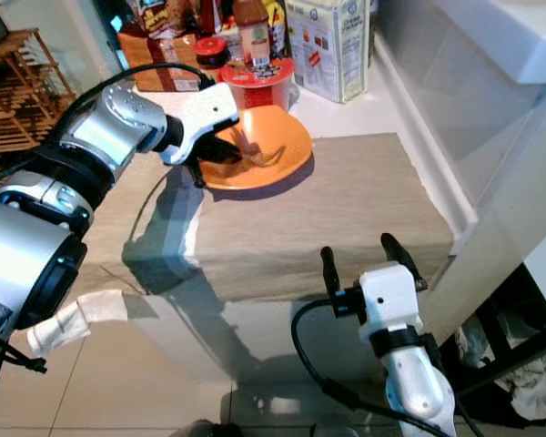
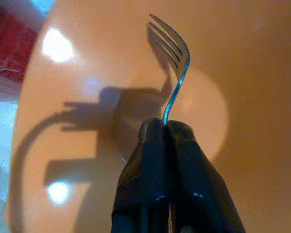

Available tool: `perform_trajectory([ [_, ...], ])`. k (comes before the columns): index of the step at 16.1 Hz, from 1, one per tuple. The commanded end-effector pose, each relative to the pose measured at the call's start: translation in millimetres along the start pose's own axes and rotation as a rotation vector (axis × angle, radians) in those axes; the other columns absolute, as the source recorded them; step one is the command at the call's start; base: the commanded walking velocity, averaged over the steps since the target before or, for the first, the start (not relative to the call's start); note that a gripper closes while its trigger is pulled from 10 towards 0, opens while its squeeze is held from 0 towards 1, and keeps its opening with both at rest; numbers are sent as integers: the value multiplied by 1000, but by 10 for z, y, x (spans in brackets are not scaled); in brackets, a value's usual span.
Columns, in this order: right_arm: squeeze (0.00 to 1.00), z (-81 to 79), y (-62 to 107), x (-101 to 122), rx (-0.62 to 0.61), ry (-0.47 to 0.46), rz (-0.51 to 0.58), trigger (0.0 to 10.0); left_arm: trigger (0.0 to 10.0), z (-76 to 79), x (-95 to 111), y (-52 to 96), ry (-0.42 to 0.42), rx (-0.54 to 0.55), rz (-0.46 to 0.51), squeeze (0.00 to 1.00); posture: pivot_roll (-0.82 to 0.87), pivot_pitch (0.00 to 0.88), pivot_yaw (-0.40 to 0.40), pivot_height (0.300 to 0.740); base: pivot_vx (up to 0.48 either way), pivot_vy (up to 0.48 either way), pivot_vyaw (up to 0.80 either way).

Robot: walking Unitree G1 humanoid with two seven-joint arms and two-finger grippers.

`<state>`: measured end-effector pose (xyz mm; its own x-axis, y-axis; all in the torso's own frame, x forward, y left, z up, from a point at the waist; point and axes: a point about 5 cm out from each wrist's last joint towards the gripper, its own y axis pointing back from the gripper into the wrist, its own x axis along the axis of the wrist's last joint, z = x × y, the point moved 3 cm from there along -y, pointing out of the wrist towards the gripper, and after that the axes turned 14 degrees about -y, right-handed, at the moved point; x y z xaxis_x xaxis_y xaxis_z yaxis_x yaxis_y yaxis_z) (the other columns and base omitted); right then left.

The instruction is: Setting the table

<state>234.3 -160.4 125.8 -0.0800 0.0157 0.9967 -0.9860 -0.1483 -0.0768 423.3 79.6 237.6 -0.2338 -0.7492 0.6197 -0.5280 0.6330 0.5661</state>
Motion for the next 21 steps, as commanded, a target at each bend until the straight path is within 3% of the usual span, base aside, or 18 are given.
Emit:
perform_trajectory([
  [1, 0, -37, -39, -3, 23, -17, 1, 10000, 0, -162, 106, 122, 22, 68, 33, 0, -242, 43, 133, 722, 0, 0, 0],
  [6, 0, -65, -123, -26, 44, -26, 2, 10000, 0, -438, 280, 374, 79, 227, 172, 0, -220, 34, 117, 722, 0, 0, 0],
  [9, 0, -88, -215, -19, 52, -51, 22, 10000, 0, -581, 277, 571, 239, 343, 340, 0, -192, 0, 111, 722, 0, 0, 0],
  [11, 0, -117, -330, 23, 69, -59, 50, 10000, 0, -547, 65, 681, 378, 411, 449, 0, -164, 0, 95, 722, 0, 0, 0],
  [13, 0, -117, -420, 31, 86, -64, 58, 10000, 0, -337, -210, 839, 479, 513, 478, 0, -124, 0, 65, 722, 0, 0, 0],
  [15, 0, -121, -474, 37, 100, -66, 65, 10000, 0, -153, -308, 978, 532, 574, 483, 0, -107, 0, 56, 722, 0, 0, 0],
  [16, 0, -122, -534, 43, 107, -68, 71, 10000, 0, 10, -339, 1057, 586, 615, 501, 0, -95, 0, 49, 722, 0, 0, 0],
  [17, 0, -122, -564, 48, 110, -70, 75, 10000, 0, 99, -341, 1084, 592, 628, 497, 0, -89, 0, 43, 722, 0, 0, 0],
  [19, 0, -131, -630, 51, 126, -79, 77, 10000, 0, 359, -326, 1178, 669, 754, 524, 0, -70, 0, 28, 722, 0, 0, 0],
  [21, 0, -105, -648, 54, 105, -95, 84, 10000, 0, 621, -347, 1135, 730, 801, 507, 0, -60, 0, 26, 722, 0, 0, 0],
])
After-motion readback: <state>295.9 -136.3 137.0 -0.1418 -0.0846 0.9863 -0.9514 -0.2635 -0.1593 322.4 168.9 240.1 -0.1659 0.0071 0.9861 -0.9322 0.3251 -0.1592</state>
